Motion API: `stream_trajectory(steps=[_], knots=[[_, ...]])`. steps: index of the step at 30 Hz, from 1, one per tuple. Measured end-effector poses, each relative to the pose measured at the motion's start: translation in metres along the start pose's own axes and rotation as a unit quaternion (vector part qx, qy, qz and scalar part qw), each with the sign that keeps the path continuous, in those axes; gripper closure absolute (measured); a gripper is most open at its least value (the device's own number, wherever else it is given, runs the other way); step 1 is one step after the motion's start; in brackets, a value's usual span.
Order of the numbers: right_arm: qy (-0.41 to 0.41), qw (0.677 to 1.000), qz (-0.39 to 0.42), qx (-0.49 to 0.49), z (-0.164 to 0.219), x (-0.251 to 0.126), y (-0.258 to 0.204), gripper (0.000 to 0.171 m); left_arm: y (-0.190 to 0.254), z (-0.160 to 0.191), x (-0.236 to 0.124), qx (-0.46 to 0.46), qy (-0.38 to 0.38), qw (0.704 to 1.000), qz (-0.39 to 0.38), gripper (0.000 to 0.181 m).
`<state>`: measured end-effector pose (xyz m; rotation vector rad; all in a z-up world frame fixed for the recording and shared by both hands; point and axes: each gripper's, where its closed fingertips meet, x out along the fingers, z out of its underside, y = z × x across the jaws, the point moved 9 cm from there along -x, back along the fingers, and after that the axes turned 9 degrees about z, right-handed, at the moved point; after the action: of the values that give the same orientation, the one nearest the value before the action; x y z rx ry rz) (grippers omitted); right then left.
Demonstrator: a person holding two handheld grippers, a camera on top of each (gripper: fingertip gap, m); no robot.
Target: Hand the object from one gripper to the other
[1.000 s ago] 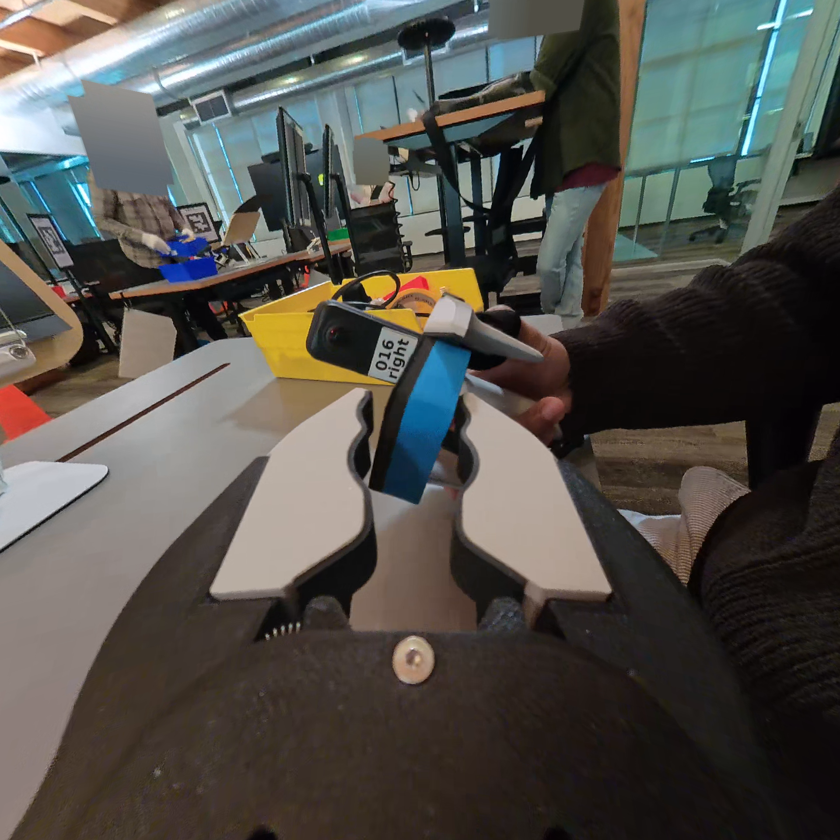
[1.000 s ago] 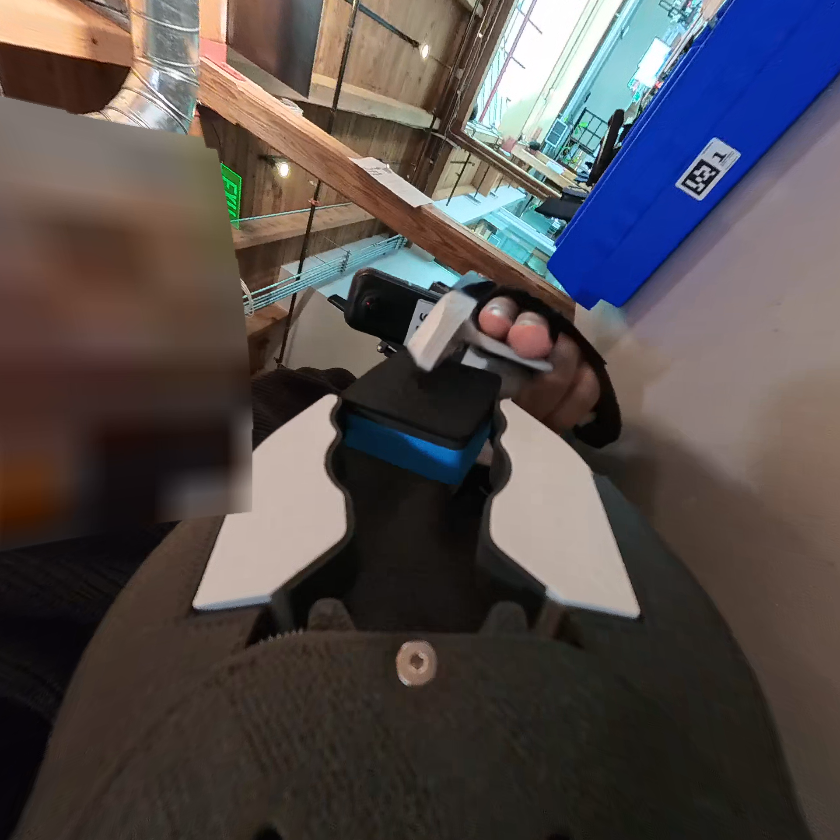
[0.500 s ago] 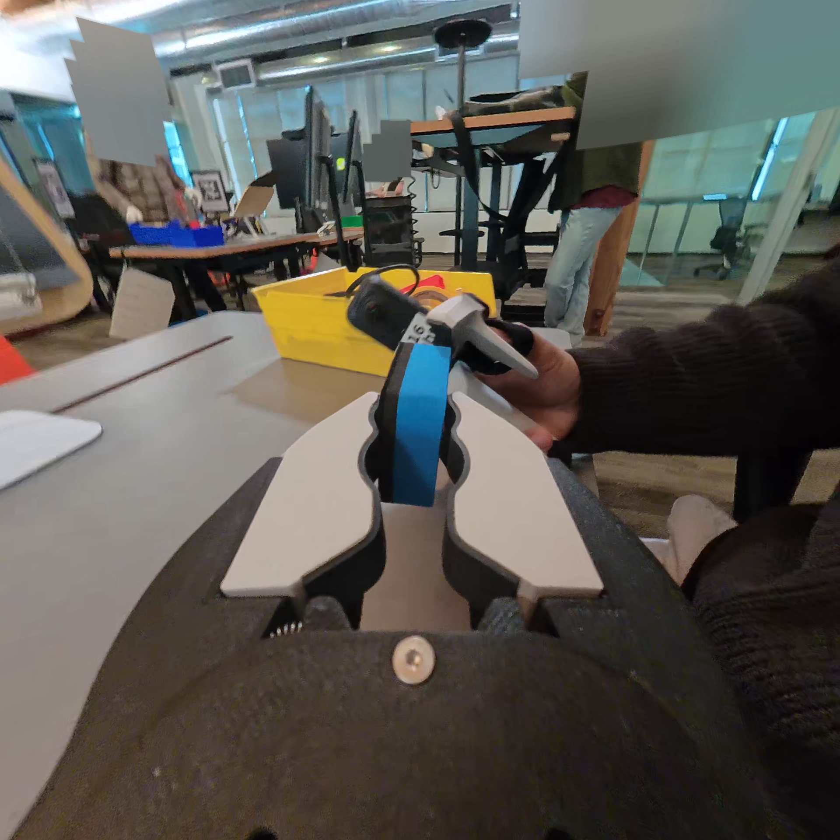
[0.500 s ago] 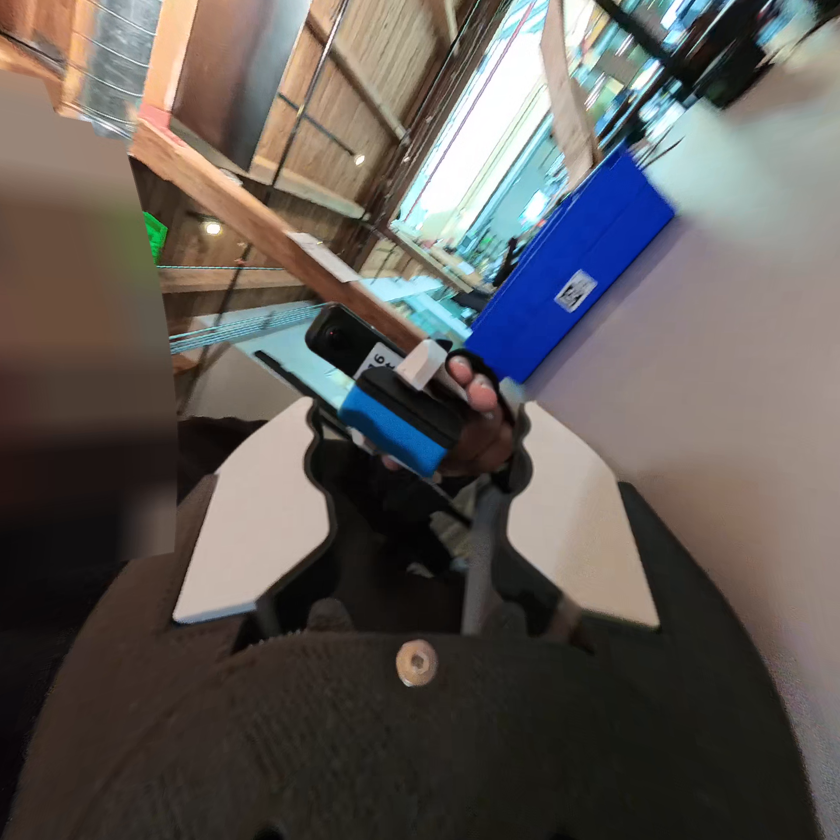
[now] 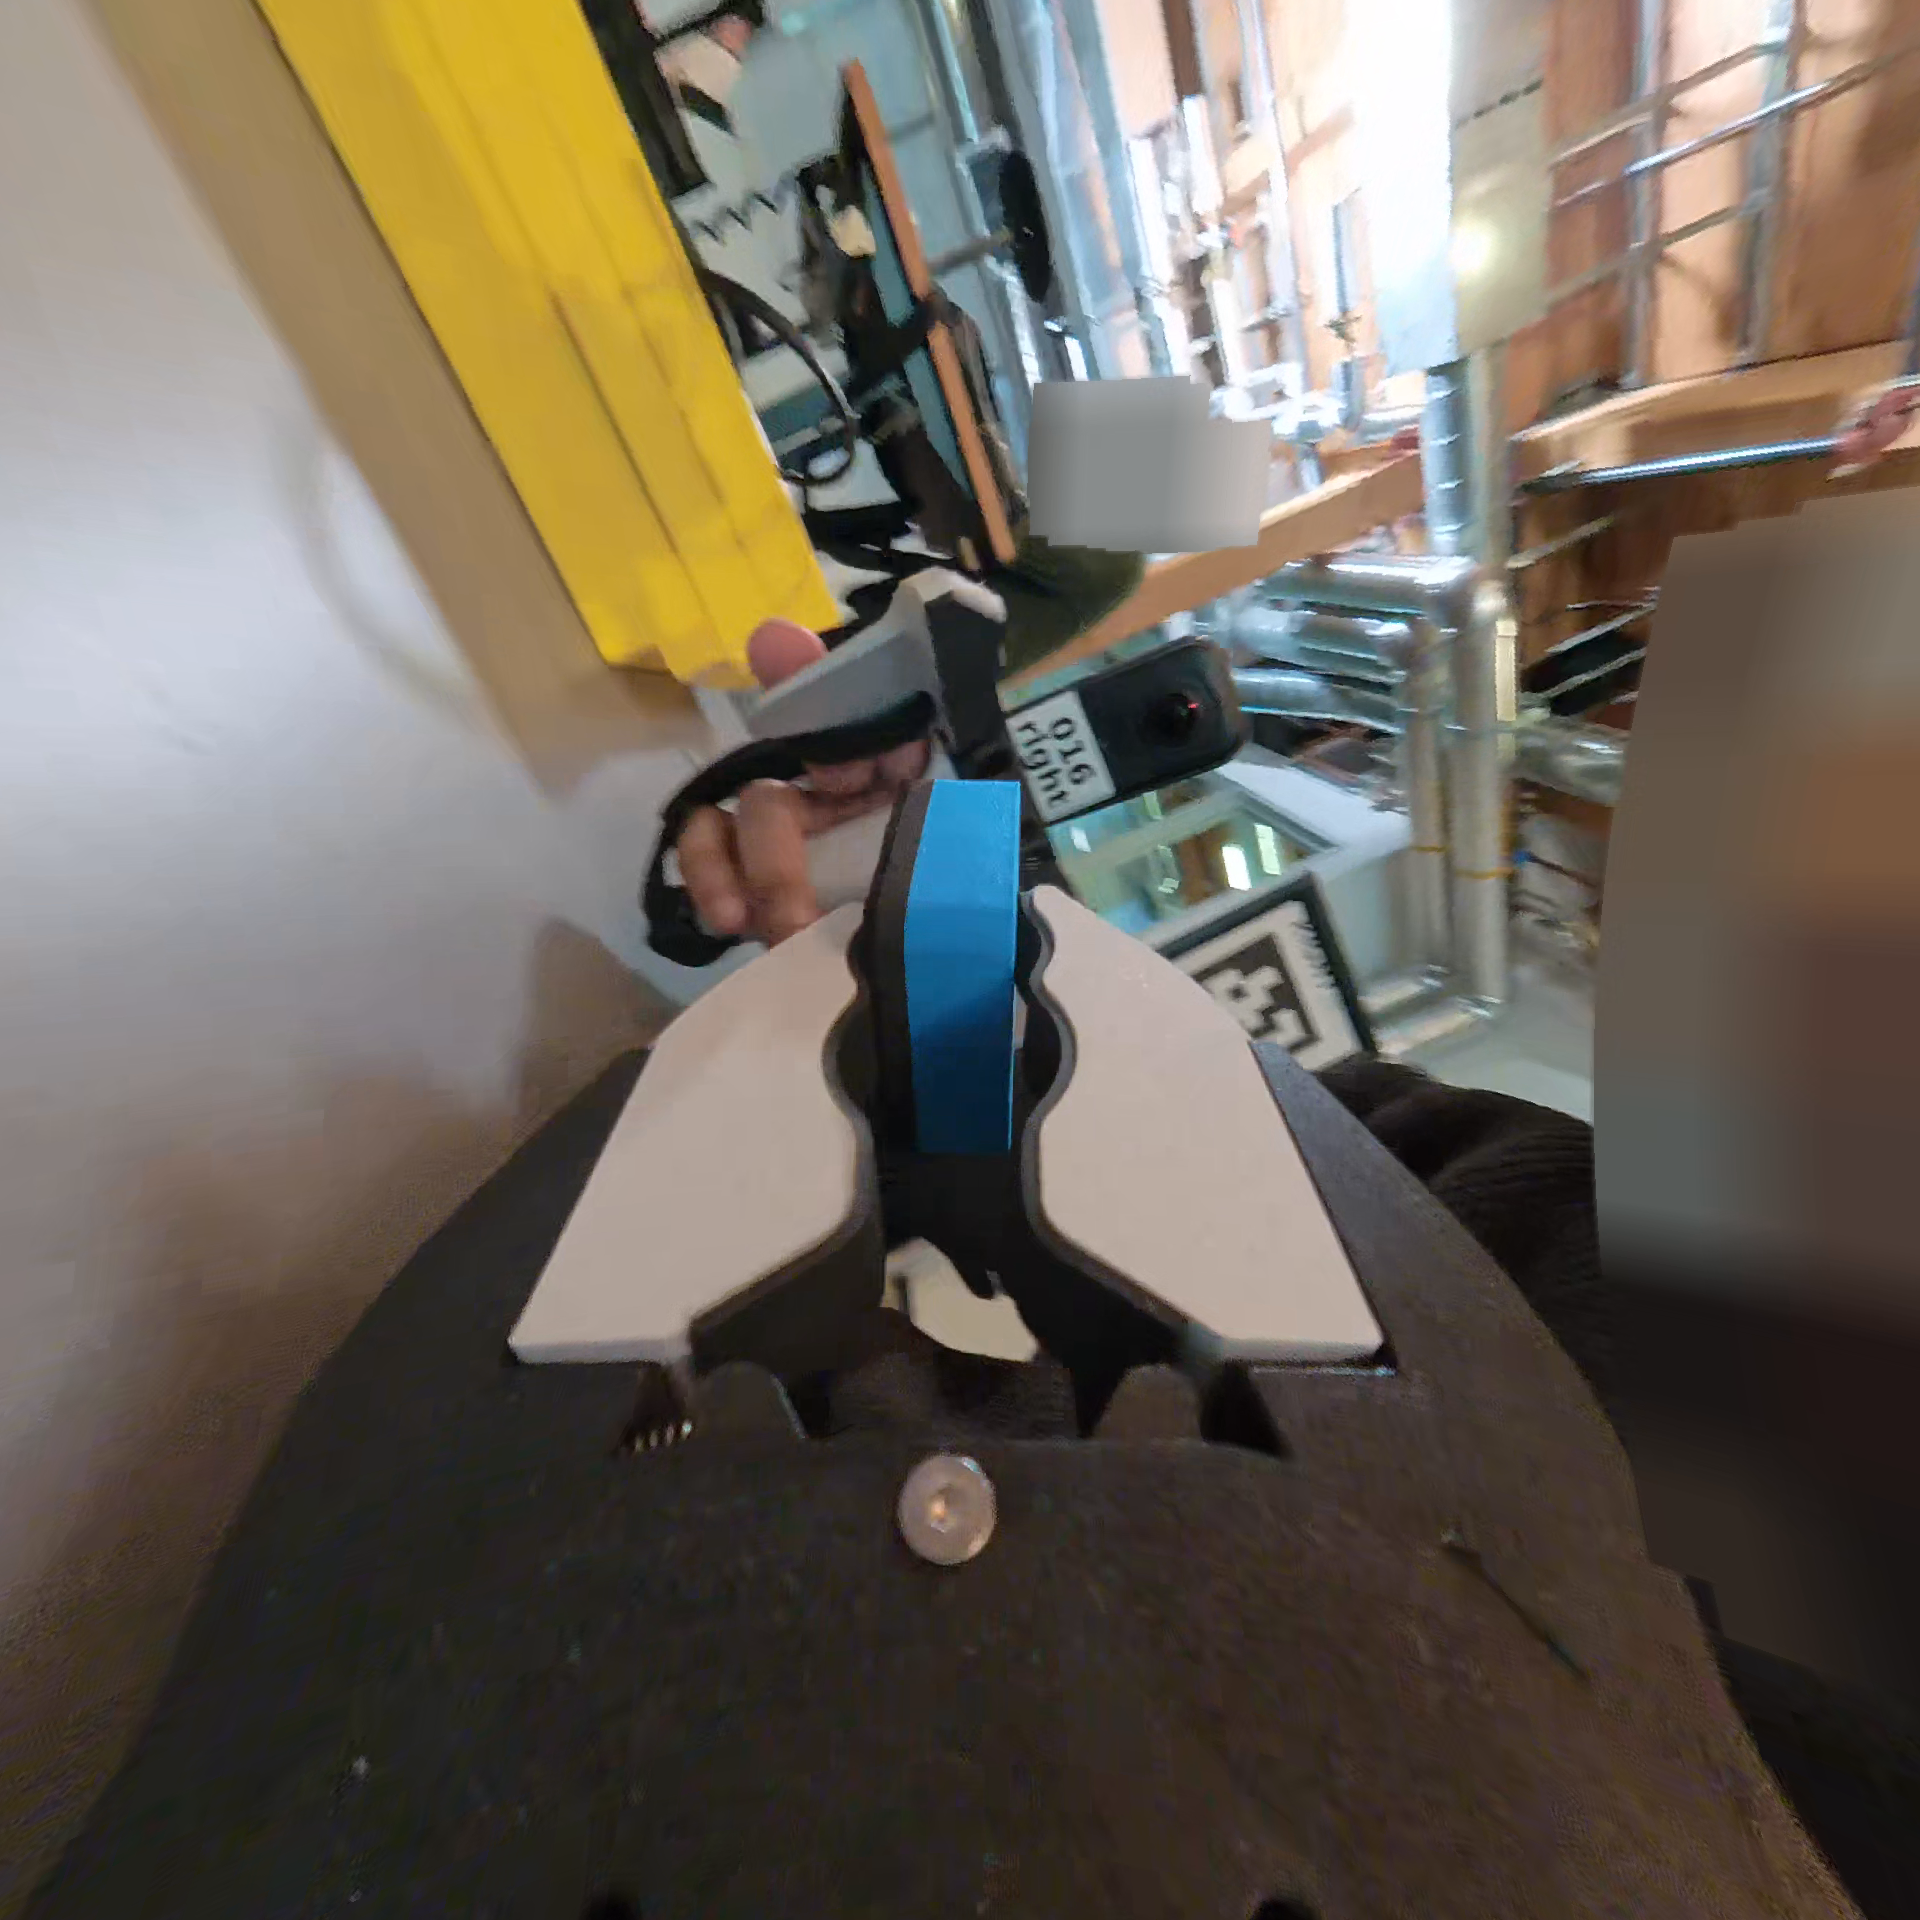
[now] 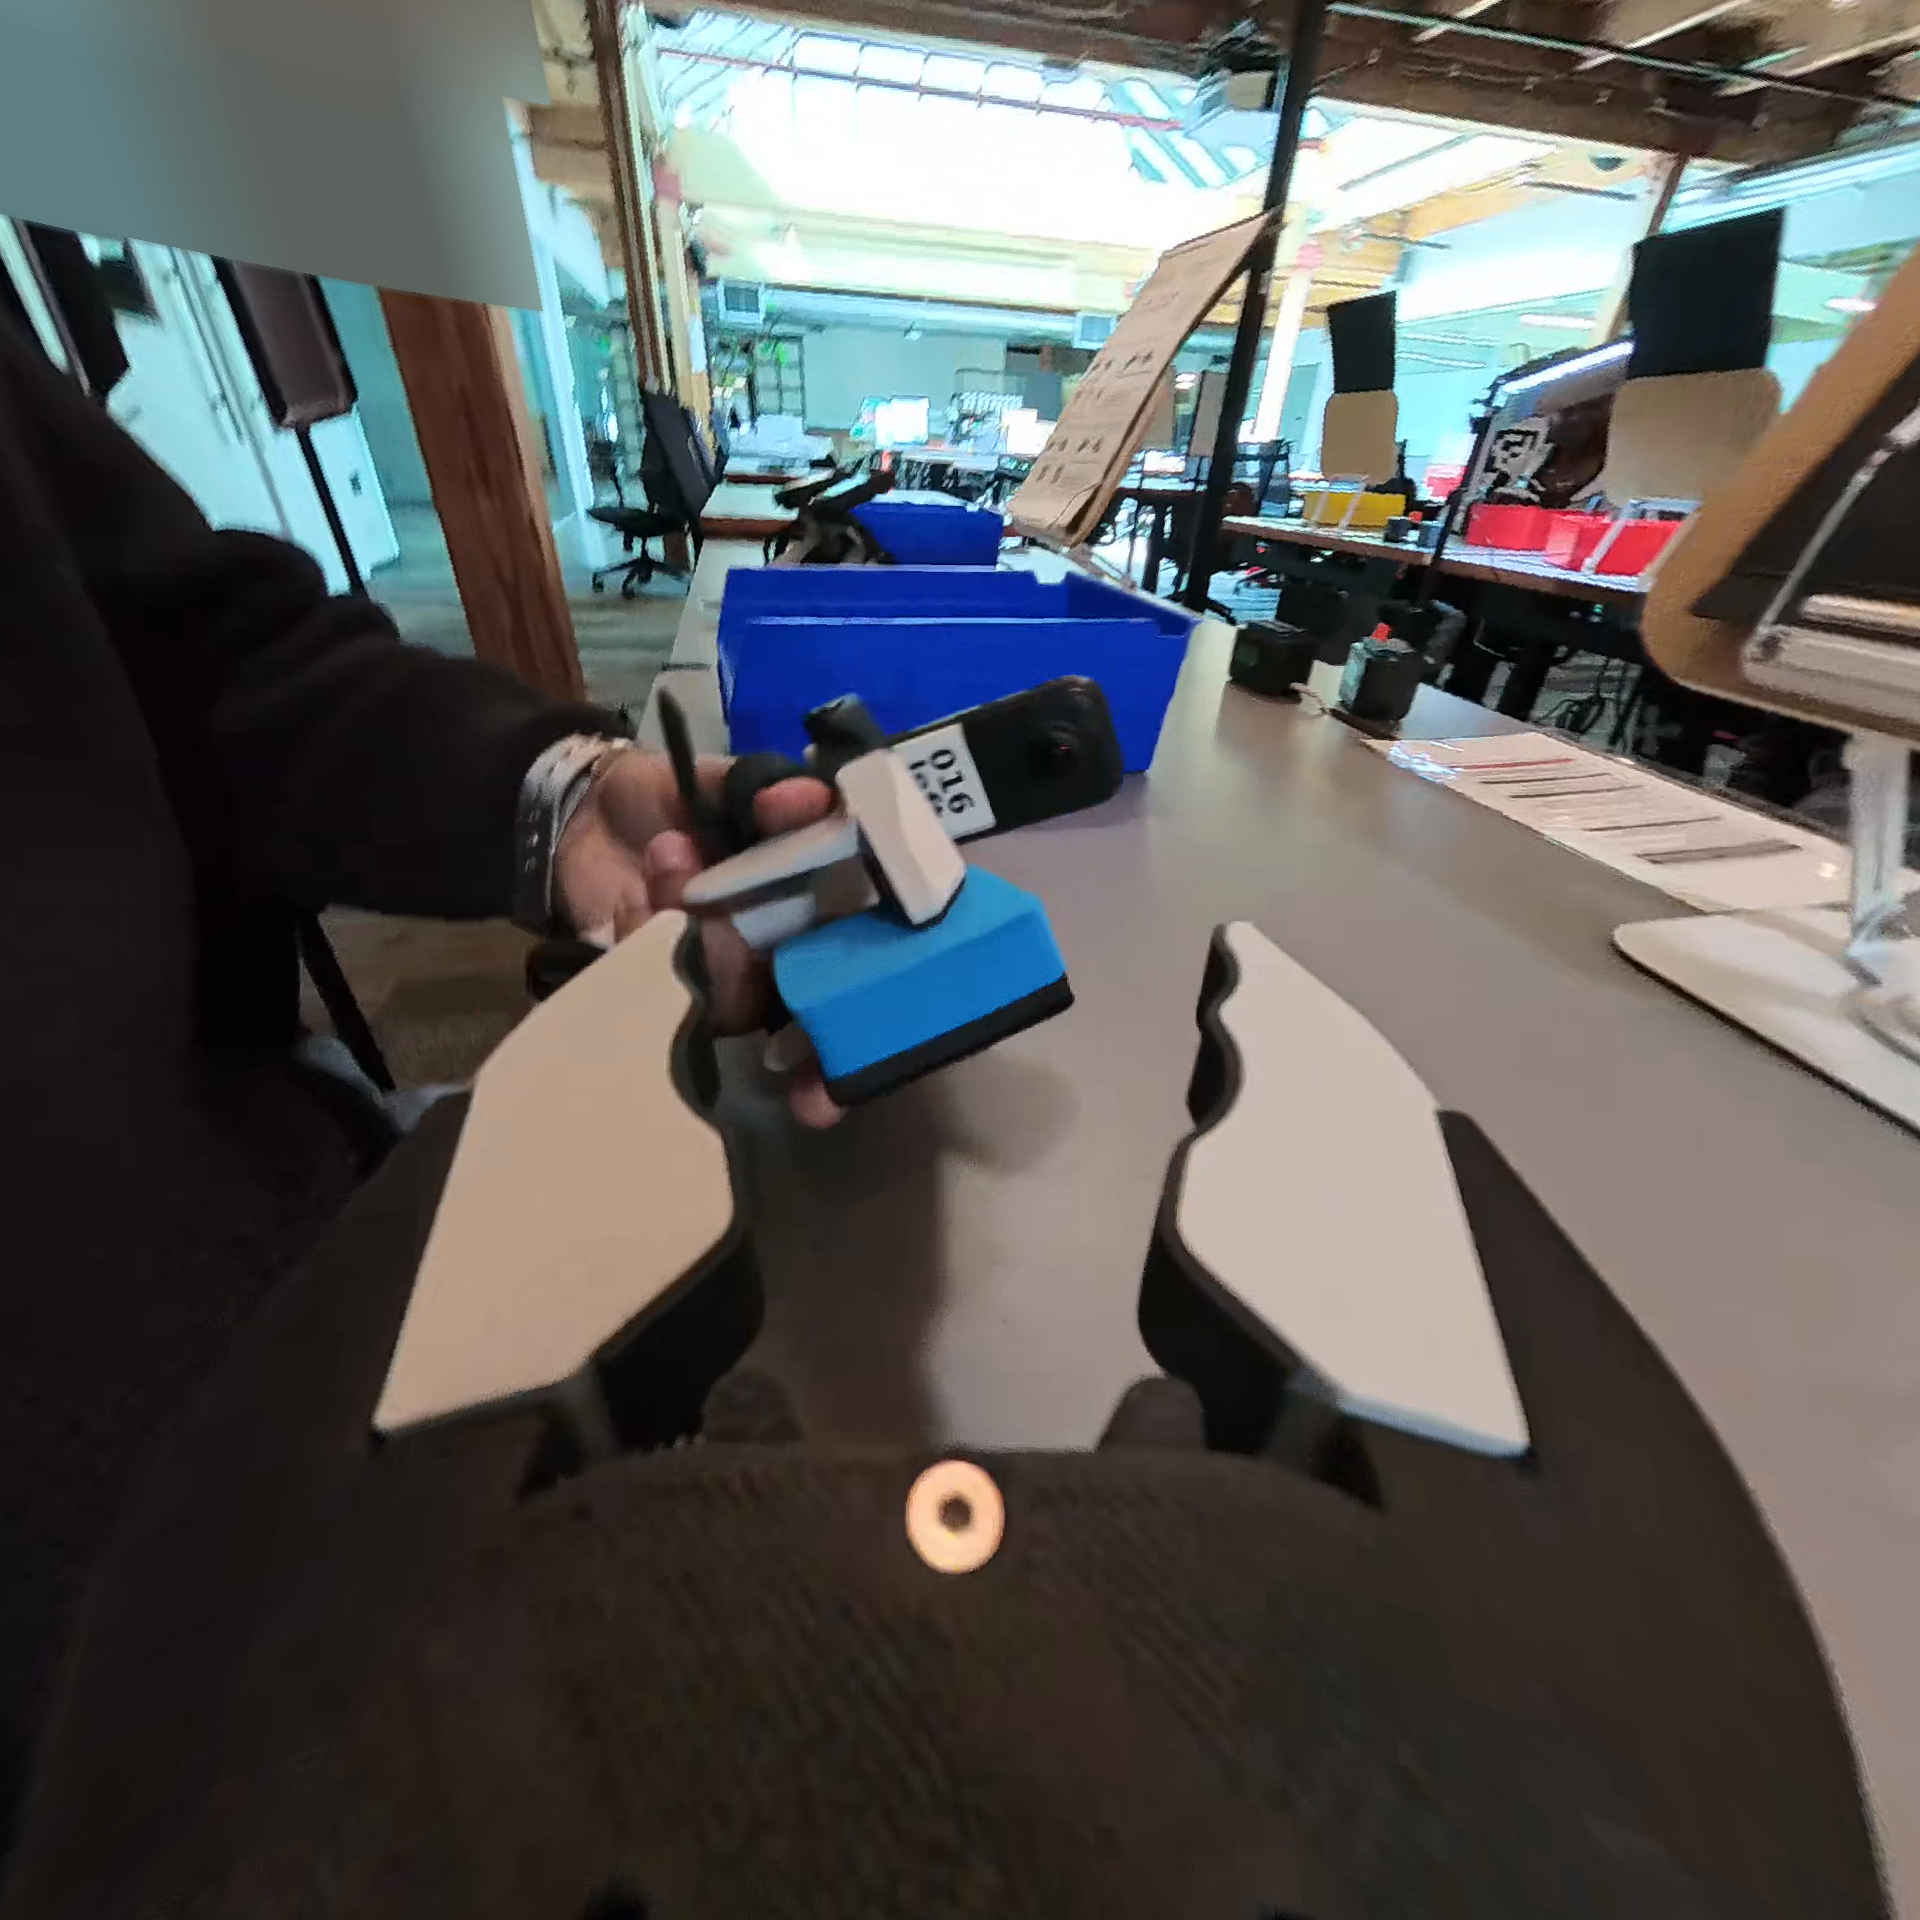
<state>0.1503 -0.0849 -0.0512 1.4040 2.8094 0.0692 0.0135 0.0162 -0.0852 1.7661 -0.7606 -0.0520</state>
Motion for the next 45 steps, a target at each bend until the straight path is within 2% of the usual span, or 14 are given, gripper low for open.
stream_trajectory(steps=[5, 9, 17, 25, 28, 31, 34, 38, 43, 45], knots=[[-0.027, 0.996, -0.018, -0.079, 0.005, 0.005, -0.011, 0.090, -0.002, 0.003, 0.002, -0.044, -0.023, 0.998, 0.031, 0.158], [-0.030, 0.993, -0.032, -0.108, 0.004, 0.004, -0.016, 0.112, -0.002, 0.008, 0.006, -0.059, -0.038, 0.997, 0.045, 0.158], [-0.035, 0.996, -0.026, -0.083, 0.001, 0.004, -0.016, 0.113, 0.000, 0.008, 0.006, -0.033, -0.042, 0.997, 0.051, 0.155], [-0.024, 0.998, 0.009, -0.058, -0.003, -0.001, -0.007, 0.114, 0.003, 0.006, 0.006, 0.036, -0.029, 0.999, 0.014, 0.123], [-0.030, 0.998, 0.020, -0.051, -0.002, -0.001, -0.004, 0.114, 0.010, -0.001, 0.002, 0.107, 0.005, 0.994, -0.019, 0.108], [-0.051, 0.998, 0.034, -0.030, 0.001, 0.000, -0.001, 0.114, 0.022, -0.007, -0.001, 0.209, 0.027, 0.976, -0.049, 0.092], [-0.068, 0.997, 0.045, 0.005, 0.002, -0.001, 0.003, 0.114, 0.032, -0.006, 0.000, 0.351, -0.003, 0.929, -0.118, 0.088], [-0.078, 0.993, 0.041, 0.084, 0.001, -0.002, 0.008, 0.114, 0.040, 0.011, 0.010, 0.552, -0.098, 0.805, -0.195, 0.093], [-0.071, 0.975, -0.014, 0.212, 0.000, -0.005, 0.012, 0.114, 0.031, 0.035, 0.022, 0.665, -0.187, 0.685, -0.234, 0.092], [-0.065, 0.961, -0.045, 0.265, 0.002, -0.004, 0.014, 0.114, 0.028, 0.039, 0.023, 0.705, -0.199, 0.632, -0.251, 0.102]])
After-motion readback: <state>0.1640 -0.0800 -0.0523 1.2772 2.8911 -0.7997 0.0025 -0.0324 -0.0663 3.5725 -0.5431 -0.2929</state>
